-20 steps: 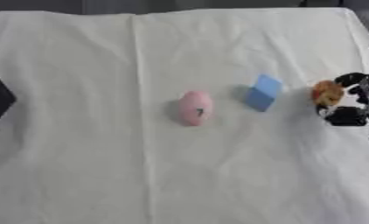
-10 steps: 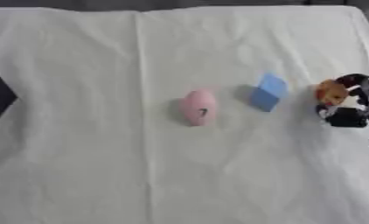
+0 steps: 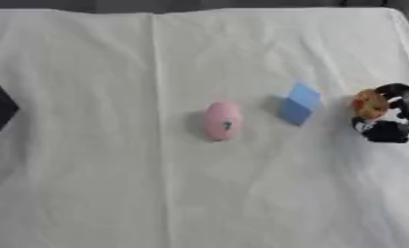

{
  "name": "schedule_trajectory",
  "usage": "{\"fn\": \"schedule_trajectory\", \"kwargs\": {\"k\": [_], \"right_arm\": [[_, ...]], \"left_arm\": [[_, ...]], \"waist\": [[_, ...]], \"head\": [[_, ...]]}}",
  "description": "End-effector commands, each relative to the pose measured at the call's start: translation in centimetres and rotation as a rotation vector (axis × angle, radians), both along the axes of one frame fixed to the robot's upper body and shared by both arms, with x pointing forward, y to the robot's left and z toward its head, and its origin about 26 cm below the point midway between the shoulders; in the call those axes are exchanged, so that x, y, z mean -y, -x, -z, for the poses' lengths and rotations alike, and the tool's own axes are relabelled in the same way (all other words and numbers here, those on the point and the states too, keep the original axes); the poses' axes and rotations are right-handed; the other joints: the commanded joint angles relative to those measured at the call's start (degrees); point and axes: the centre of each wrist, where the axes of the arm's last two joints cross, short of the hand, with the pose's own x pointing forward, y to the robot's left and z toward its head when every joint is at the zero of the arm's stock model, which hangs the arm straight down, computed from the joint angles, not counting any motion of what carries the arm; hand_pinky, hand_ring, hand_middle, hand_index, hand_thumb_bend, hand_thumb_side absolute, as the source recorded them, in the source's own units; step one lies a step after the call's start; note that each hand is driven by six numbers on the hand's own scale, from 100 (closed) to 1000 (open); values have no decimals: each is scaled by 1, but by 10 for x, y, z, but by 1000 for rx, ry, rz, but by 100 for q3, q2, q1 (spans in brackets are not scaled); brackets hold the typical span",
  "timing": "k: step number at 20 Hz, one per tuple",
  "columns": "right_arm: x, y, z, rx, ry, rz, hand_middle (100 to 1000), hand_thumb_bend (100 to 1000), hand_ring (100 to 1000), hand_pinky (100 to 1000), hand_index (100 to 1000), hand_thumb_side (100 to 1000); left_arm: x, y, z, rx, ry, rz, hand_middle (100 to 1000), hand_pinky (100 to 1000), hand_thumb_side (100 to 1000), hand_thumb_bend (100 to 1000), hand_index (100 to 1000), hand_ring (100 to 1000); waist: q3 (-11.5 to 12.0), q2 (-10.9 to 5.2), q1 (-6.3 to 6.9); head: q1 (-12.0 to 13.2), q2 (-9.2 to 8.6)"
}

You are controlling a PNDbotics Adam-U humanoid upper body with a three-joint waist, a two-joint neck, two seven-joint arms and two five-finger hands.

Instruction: Pick up the objects with one hand, pass them to the other hand, and then place them into the box on the other side of the table.

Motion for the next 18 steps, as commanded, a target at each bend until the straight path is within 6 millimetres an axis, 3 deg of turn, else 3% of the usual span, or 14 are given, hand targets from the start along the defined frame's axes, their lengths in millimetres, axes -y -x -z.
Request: {"fn": "schedule_trajectory", "kwargs": {"k": [1, 18], "right_arm": [[1, 1, -7, 38, 87, 250, 750, 363, 793, 739, 825, 100], [3, 3, -7, 103, 111, 401, 738, 348, 784, 720, 832, 100]], "left_arm": [[-1, 3, -5, 21, -15, 5, 674, 898, 873, 100, 771, 766], [2, 3, -4, 14, -27, 21, 676, 900, 880, 100, 770, 768]], "waist": [[20, -13, 7], [20, 97, 29]], "head": [[-30, -88], [-79, -118]]}}
